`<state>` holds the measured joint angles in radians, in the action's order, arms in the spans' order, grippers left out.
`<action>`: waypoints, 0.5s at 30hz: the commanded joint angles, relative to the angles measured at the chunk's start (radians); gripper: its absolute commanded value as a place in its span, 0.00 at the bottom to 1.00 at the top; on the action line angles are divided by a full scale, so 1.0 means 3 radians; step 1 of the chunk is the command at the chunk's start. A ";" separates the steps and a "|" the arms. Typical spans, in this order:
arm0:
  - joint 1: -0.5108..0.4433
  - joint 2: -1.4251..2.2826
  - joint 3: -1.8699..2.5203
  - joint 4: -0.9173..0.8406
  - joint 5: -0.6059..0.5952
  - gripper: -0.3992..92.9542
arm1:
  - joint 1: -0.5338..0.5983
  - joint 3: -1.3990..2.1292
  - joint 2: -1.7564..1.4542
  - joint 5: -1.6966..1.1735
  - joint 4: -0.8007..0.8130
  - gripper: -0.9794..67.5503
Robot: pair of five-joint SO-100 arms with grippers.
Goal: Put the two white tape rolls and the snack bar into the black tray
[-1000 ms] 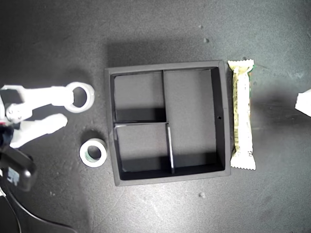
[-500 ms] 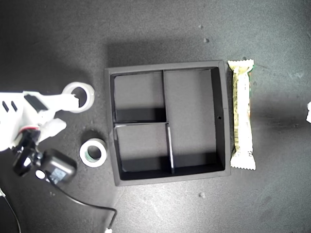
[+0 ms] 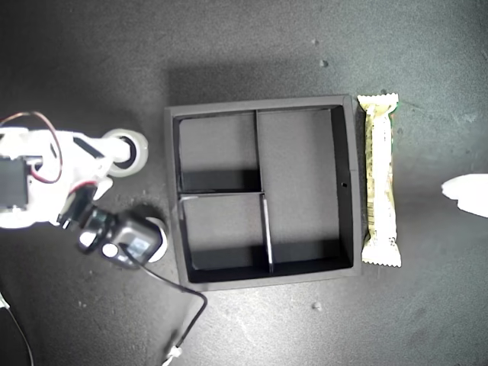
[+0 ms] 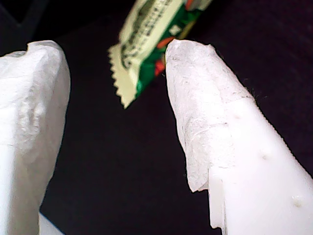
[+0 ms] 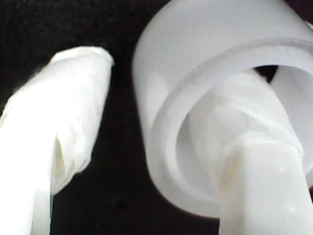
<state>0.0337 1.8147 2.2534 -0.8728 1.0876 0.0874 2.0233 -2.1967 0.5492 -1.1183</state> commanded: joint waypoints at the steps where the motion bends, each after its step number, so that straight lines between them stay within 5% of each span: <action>1: 0.0128 -0.0235 -0.0174 0.0020 0.0061 0.08 | -0.0061 -0.0450 0.0496 -0.0230 -0.0199 0.24; 8: 0.0302 -0.0230 -0.0194 -0.0041 0.0020 0.01 | -0.0112 -0.1263 0.1754 -0.0644 -0.0414 0.26; 15: 0.0348 0.0486 -0.0905 -0.1135 -0.0240 0.00 | -0.0097 -0.1846 0.2546 -0.0997 -0.0522 0.29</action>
<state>0.1365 1.8623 2.1215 -1.0907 1.0554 0.0644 1.5370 -1.4588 0.2853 -1.2671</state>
